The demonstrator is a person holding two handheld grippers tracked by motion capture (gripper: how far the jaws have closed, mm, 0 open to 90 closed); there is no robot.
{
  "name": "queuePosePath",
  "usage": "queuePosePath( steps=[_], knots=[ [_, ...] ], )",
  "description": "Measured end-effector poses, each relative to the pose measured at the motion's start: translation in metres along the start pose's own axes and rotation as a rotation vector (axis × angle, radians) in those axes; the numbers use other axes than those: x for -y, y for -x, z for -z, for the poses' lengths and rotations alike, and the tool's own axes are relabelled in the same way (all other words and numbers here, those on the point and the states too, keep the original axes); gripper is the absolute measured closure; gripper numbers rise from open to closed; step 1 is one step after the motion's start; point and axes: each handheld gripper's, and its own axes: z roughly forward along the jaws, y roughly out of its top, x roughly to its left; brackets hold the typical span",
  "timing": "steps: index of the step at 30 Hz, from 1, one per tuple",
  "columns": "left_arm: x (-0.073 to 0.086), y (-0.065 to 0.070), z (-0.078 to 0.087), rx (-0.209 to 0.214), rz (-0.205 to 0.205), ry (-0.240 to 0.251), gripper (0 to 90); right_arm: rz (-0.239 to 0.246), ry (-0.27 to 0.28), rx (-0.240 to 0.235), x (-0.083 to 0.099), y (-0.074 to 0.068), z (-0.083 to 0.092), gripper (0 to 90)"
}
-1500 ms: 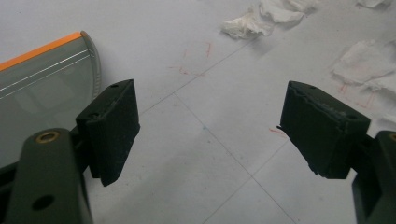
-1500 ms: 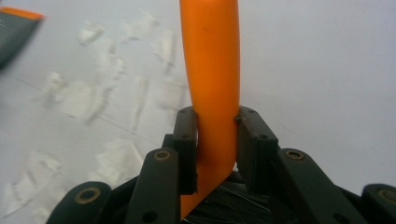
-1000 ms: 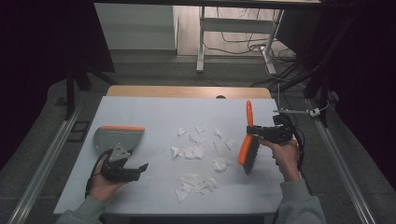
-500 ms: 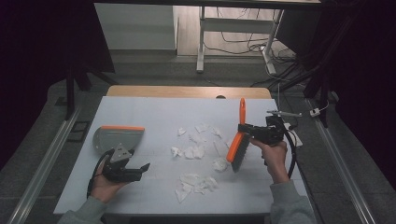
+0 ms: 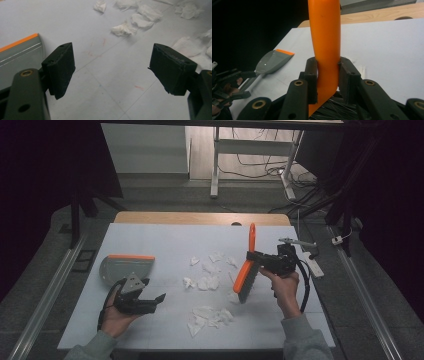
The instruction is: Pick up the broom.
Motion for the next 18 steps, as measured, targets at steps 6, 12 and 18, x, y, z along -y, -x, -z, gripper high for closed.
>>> queuePosePath(
  steps=[6, 12, 18],
  knots=[
    [-0.016, 0.015, -0.005, 0.025, -0.038, 0.034, 21.5, 0.011, -0.001, -0.017, 0.002, -0.010, -0.008, 70.8],
    [-0.032, 0.028, -0.019, 0.070, -0.063, 0.046, 21.5, 0.029, 0.013, -0.015, 0.005, -0.020, -0.015, 70.7],
    [-0.048, 0.043, -0.029, 0.111, -0.094, 0.059, 21.4, 0.028, 0.038, 0.003, 0.008, -0.025, -0.021, 70.8]
  ],
)
